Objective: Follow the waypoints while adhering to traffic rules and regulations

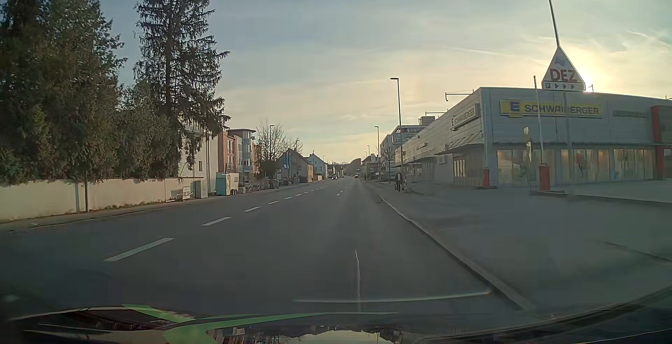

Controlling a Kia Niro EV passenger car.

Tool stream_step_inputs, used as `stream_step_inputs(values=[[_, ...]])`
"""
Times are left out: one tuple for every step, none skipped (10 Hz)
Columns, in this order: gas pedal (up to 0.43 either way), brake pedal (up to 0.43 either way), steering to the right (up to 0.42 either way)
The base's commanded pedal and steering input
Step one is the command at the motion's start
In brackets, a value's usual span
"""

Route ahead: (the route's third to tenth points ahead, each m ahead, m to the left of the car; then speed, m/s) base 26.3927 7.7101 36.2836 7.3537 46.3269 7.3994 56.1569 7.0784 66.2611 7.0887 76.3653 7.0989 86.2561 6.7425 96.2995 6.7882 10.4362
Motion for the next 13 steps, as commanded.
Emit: stream_step_inputs(values=[[0.228, 0.0, 0.0], [0.228, 0.0, 0.001], [0.228, 0.0, 0.001], [0.228, 0.0, 0.001], [0.228, 0.0, 0.002], [0.228, 0.0, 0.002], [0.228, 0.0, 0.003], [0.228, 0.0, 0.005], [0.228, 0.0, 0.005], [0.228, 0.0, 0.005], [0.228, 0.0, 0.005], [0.228, 0.0, 0.005], [0.228, 0.0, 0.005]])
